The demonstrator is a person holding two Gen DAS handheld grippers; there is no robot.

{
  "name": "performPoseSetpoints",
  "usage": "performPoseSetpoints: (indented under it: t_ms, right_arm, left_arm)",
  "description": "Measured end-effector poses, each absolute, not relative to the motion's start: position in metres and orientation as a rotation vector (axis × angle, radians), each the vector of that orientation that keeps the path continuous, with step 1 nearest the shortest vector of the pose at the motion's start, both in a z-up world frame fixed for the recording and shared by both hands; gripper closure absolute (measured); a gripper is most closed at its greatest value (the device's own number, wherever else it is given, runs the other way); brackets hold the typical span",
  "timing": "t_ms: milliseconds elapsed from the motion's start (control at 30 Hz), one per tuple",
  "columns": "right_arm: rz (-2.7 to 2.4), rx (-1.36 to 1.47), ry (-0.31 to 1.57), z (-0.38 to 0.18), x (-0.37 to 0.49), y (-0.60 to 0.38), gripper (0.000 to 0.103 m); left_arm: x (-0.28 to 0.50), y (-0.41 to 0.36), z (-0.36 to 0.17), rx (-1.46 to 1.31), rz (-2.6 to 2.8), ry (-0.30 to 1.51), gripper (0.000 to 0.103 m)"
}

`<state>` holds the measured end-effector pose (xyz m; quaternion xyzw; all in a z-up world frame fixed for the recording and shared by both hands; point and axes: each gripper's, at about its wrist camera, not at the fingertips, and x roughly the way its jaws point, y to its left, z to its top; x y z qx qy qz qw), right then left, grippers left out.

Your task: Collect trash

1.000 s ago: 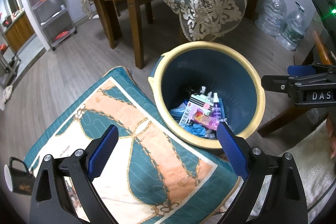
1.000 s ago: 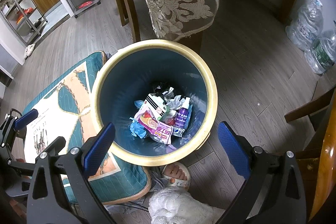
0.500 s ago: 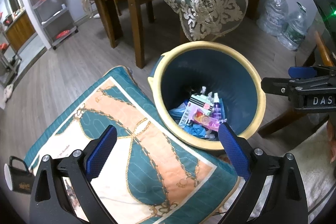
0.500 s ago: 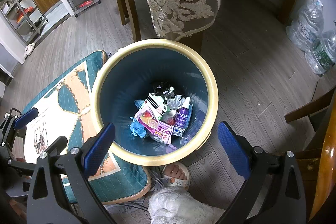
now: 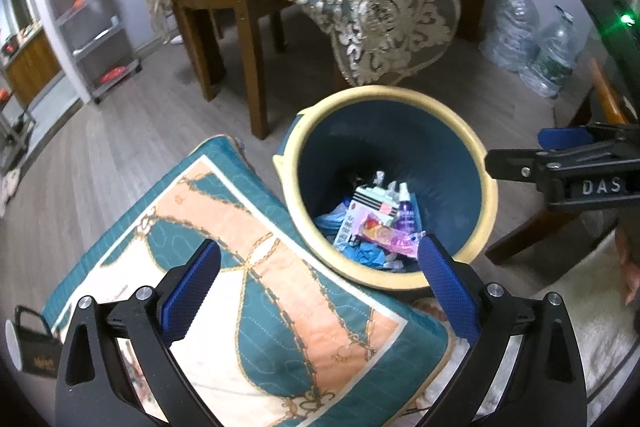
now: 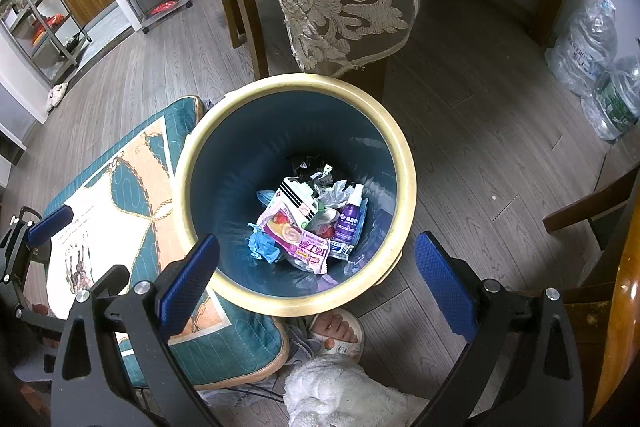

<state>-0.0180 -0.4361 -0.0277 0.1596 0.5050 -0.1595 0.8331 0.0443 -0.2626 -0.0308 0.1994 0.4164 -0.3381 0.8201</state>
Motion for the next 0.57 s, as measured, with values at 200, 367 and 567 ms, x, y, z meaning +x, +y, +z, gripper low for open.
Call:
performPoseSetpoints:
  t_ms: [200, 367, 567]
  right_arm:
    - [-0.338, 0.339, 1.071, -0.0284, -0.0183, -0.4355, 0.007]
    - [-0.338, 0.34, 1.071, -0.0283, -0.0182, -0.4361, 0.007]
    - [-0.338, 0.339, 1.071, -0.028, -0.0178, -0.4371, 0.007]
  left_arm:
    - [0.0479, -0.2628, -0.0324, 0.427, -0.713, 0.898, 0.005]
    - [0.0464, -0.2679, -0.0379, 0.468, -0.706, 0.92, 0.005]
    - [0.0472, -0.2666, -0.0393, 0.461, -0.699, 0.936, 0.005]
